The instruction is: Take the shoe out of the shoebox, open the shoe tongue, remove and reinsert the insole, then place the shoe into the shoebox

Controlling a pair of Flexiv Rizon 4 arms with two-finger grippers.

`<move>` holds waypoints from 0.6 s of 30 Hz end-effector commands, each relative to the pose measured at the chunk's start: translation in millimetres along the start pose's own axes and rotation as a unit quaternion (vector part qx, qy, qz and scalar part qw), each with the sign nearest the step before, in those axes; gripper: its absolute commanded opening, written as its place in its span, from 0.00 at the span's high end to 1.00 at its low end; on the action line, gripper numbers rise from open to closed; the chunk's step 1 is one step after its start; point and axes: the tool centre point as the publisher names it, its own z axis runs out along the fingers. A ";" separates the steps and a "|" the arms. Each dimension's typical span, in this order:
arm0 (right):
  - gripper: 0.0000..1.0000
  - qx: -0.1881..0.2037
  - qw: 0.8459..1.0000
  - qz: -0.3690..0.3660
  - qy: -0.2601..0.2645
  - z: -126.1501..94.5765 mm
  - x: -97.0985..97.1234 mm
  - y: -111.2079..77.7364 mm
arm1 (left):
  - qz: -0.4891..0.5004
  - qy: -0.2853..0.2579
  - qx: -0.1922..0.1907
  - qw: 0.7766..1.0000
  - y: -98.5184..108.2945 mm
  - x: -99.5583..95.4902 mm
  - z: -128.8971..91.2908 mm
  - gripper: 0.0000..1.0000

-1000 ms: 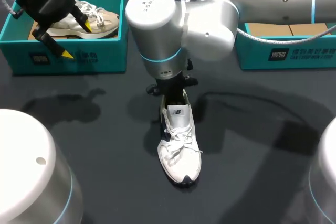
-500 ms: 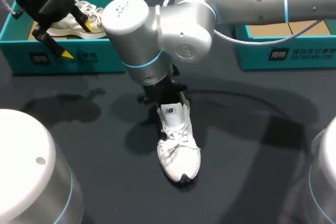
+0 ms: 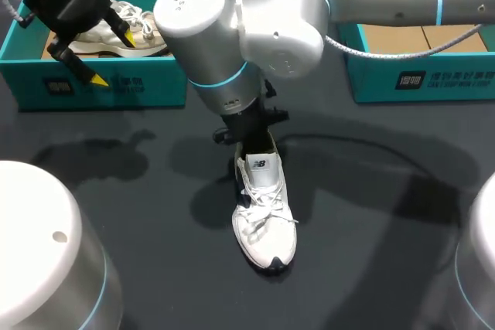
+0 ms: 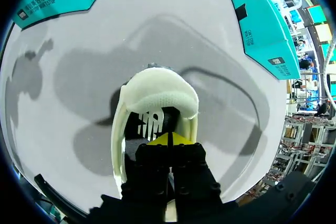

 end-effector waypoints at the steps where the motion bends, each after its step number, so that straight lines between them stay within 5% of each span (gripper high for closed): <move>1: 1.00 0.011 0.999 -0.004 0.032 22.5 1.5 -5.4 | 0.000 0.000 -0.001 1.000 0.2 0.3 -0.3 0.00; 10: 1.00 0.037 0.998 -0.010 0.054 36.1 22.6 -28.4 | 0.000 0.000 -0.001 1.000 0.2 0.3 -0.3 0.00; 18: 1.00 0.042 0.999 -0.001 0.034 2.5 11.6 -31.9 | 0.000 0.000 -0.001 1.000 0.2 0.3 -0.3 0.00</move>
